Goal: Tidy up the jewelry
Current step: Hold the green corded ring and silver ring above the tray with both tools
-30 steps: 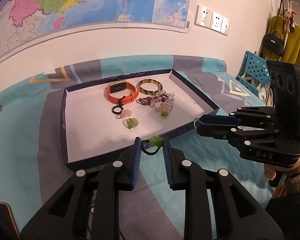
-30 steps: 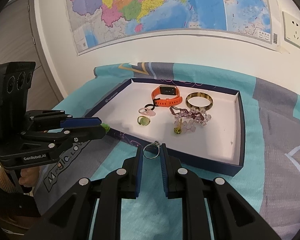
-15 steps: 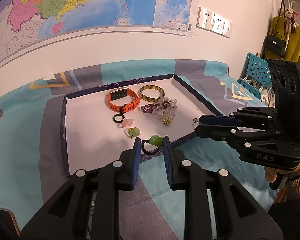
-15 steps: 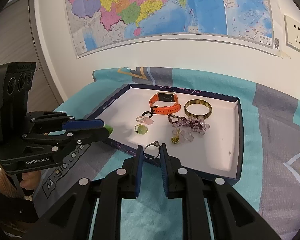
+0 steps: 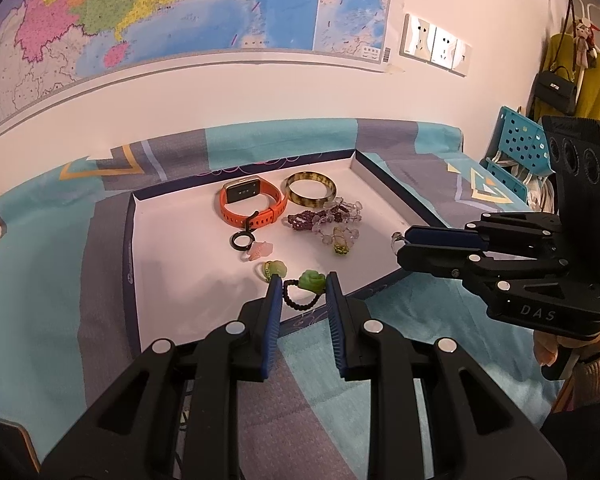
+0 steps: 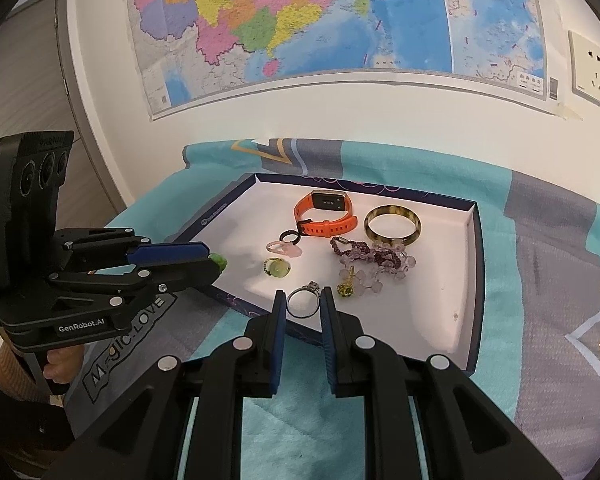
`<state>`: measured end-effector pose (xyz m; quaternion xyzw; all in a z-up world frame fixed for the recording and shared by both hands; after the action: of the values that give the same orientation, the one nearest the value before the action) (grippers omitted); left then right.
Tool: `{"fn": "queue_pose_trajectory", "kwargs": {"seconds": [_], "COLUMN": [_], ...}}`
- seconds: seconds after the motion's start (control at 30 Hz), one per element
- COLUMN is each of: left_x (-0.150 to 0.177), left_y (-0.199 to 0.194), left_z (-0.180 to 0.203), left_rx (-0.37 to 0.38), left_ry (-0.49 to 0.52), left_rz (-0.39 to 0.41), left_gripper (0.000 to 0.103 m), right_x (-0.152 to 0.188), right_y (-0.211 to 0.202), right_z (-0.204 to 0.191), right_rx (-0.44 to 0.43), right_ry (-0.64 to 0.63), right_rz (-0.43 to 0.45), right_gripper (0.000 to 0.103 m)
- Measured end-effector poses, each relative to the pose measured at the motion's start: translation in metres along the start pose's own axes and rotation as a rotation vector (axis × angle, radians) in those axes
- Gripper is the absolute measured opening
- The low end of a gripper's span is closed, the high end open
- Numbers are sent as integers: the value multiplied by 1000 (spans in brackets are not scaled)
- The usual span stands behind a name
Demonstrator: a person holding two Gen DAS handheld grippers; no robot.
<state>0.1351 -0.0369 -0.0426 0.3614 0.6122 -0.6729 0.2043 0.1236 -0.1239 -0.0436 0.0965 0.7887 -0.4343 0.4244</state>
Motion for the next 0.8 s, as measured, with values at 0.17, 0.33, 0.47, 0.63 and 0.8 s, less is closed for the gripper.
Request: {"fn": "queue_pose_trajectory", "kwargs": {"seconds": [0.17,0.33,0.47,0.63,0.8], "left_x": [-1,-1,-1,0,0], "left_y": [4,7,10,13,17], "left_z": [-1,-1,-1,-2,-2], "left_rx": [-3,-5,-7,-9,-10], "left_ry": [-1,-1,1,-1,0], "left_rz": [-5,-11,-15,-23,-29], "left_gripper": [23,22,22,22,22], "right_x": [0,0,-1,0,0], "right_y": [2,3,5,9,13], "right_z": [2,1,2,3,4], "right_rx": [-1,-5,-2,-2,-1], "right_ry": [4,4,6,10,15], "right_rz": [-1,0,-2,-8,-14], "right_gripper": [15,15,15,15,15]}}
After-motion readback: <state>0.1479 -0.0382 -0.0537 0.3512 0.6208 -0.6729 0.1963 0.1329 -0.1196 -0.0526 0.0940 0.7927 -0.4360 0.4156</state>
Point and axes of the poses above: each gripper's, at about its wrist camera, not at the fingertips, and y roughly the way its jaws point, z to its right, x to its underside, the point moved 9 cm from there along y, roughly the way its jaws point, and after that the axes turned 9 degrees about -x, right-handed, at the moved point
